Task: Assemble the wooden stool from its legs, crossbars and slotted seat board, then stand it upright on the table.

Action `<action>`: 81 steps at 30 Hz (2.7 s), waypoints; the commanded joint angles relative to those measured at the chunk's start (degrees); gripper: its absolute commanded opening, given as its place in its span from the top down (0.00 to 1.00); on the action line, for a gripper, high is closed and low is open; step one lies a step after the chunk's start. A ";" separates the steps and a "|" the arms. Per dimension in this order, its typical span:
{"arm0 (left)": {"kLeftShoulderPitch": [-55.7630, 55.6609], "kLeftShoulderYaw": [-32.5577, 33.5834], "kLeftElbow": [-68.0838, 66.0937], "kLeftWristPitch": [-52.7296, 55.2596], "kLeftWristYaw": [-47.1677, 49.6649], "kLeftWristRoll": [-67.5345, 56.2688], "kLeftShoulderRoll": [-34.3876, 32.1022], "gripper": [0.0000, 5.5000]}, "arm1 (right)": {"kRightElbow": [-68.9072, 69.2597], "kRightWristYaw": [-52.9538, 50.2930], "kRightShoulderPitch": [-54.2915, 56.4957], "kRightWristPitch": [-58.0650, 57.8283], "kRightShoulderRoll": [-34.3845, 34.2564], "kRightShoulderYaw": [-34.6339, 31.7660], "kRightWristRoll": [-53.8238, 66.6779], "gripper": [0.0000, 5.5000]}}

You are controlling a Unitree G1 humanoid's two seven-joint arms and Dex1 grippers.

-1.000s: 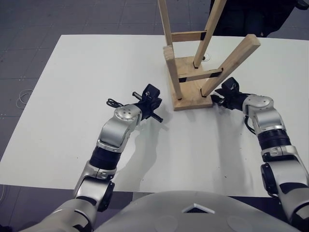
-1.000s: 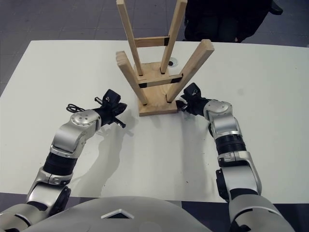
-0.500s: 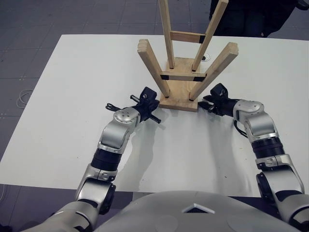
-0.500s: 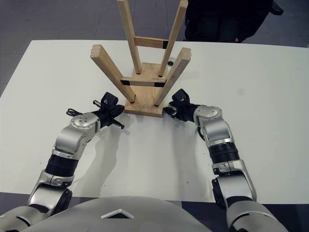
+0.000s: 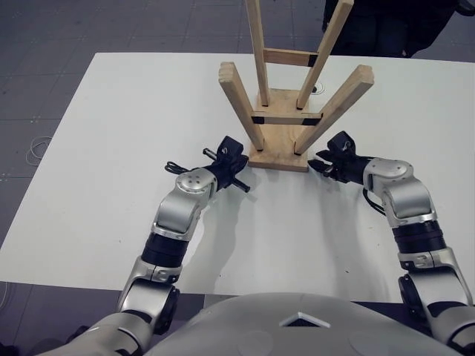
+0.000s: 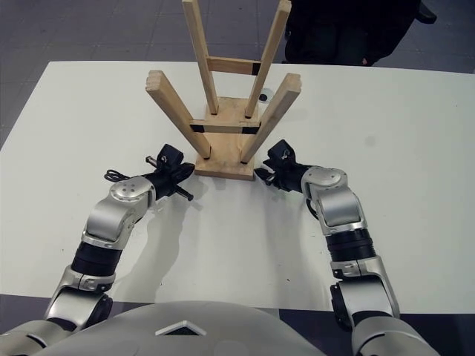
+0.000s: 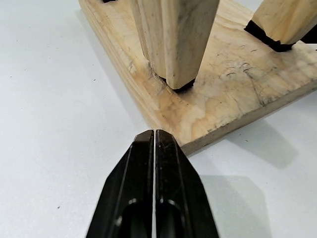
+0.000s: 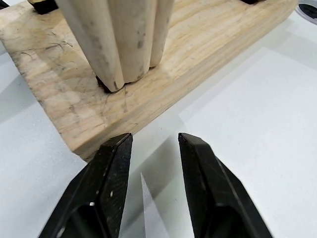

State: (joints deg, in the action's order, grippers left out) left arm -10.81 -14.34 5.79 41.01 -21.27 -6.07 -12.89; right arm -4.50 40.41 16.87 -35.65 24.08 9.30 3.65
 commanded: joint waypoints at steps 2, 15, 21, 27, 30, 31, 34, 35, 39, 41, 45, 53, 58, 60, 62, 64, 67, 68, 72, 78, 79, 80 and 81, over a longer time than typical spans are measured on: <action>-0.16 -2.94 -1.52 -2.55 -1.70 -0.55 2.70 0.98 | 2.39 0.69 -1.69 -1.60 -1.94 1.74 2.01 0.71; 1.62 -4.03 1.44 -2.17 -3.49 -2.70 3.15 0.98 | 7.47 1.25 -3.20 -4.41 -2.30 2.71 3.01 0.98; 3.89 -5.25 8.35 1.79 -4.91 -3.96 2.05 0.98 | 13.72 2.69 -5.56 -8.39 -1.00 2.32 5.11 0.98; 7.95 -5.27 16.35 5.95 -5.32 -4.38 -0.69 0.98 | 26.33 5.01 -10.04 -15.95 4.31 -0.43 10.15 0.98; 12.16 -5.39 24.08 10.09 -5.45 -5.39 -3.13 0.98 | 29.09 5.62 -11.17 -17.97 6.65 -1.47 11.84 0.98; 13.76 -5.12 26.84 11.59 -5.56 -5.94 -4.46 0.98 | 29.93 5.63 -11.37 -18.76 7.23 -1.79 12.53 0.98; 19.36 -3.42 35.27 14.89 -6.67 -7.94 -9.46 0.98 | 32.93 6.38 -12.77 -21.72 9.42 -3.03 14.85 0.98; 20.59 -2.67 37.07 15.57 -6.91 -8.53 -10.69 0.98 | 33.85 6.71 -13.42 -22.55 10.47 -3.63 15.62 0.98; 22.07 -0.54 40.22 17.21 -6.71 -10.11 -12.67 0.98 | 38.71 8.27 -16.52 -26.90 14.97 -7.57 20.36 0.98; 22.53 -0.32 41.10 17.54 -6.18 -10.91 -12.95 0.98 | 40.15 8.34 -17.36 -28.28 16.27 -8.81 22.32 0.98; 25.15 -0.04 43.44 18.45 -5.27 -12.90 -13.14 0.98 | 41.07 7.61 -17.90 -29.94 17.85 -10.54 25.14 0.98; 25.89 2.72 41.86 16.86 -5.90 -13.81 -17.25 0.98 | 31.50 5.13 -12.54 -23.88 18.85 -8.72 22.05 0.98; 21.99 2.46 36.49 14.11 -4.83 -11.96 -17.43 0.98 | 27.30 3.70 -11.01 -20.35 16.35 -4.00 20.42 0.98; 20.33 0.86 33.50 12.59 -4.29 -10.91 -16.43 0.98 | 25.21 2.97 -10.31 -18.66 14.90 -1.88 19.36 0.98; 18.83 -1.30 30.27 10.68 -3.98 -9.64 -15.42 0.98 | 23.17 2.40 -9.23 -17.19 13.44 -0.04 18.45 0.98; 17.92 -3.50 26.36 8.42 -3.73 -8.26 -14.36 0.98 | 21.75 2.07 -8.11 -16.18 12.03 1.39 17.79 0.98; 17.44 -4.61 21.44 5.60 -3.94 -7.33 -12.95 0.98 | 21.40 2.19 -7.90 -15.57 11.52 2.39 17.59 0.98; 17.18 -4.69 20.28 4.91 -4.08 -7.12 -12.67 0.98 | 21.96 2.27 -8.21 -15.95 11.53 2.35 17.95 0.98; 16.91 -4.64 19.02 3.46 -4.69 -6.79 -12.31 0.98 | 24.07 2.63 -10.69 -16.47 12.53 1.78 18.46 0.98; 18.00 -4.56 20.49 3.96 -4.97 -7.59 -12.16 0.98 | 26.09 3.64 -12.41 -17.71 14.75 0.06 19.38 0.98; 18.33 -4.49 20.54 4.02 -4.85 -7.83 -11.81 0.98 | 26.85 3.24 -12.57 -18.36 14.49 -0.16 19.80 0.98; 18.81 -4.88 20.23 3.79 -4.88 -7.65 -11.74 0.98 | 27.91 2.81 -13.11 -19.22 14.01 -0.35 20.41 0.98; 19.13 -5.11 19.99 3.64 -4.93 -7.50 -11.70 0.98 | 28.60 2.52 -13.40 -19.88 13.62 -0.46 20.78 0.98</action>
State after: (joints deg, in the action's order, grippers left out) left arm 7.03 -17.81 26.14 44.27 -25.61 -13.17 -25.05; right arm 21.49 42.95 3.82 -54.06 38.57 9.16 22.14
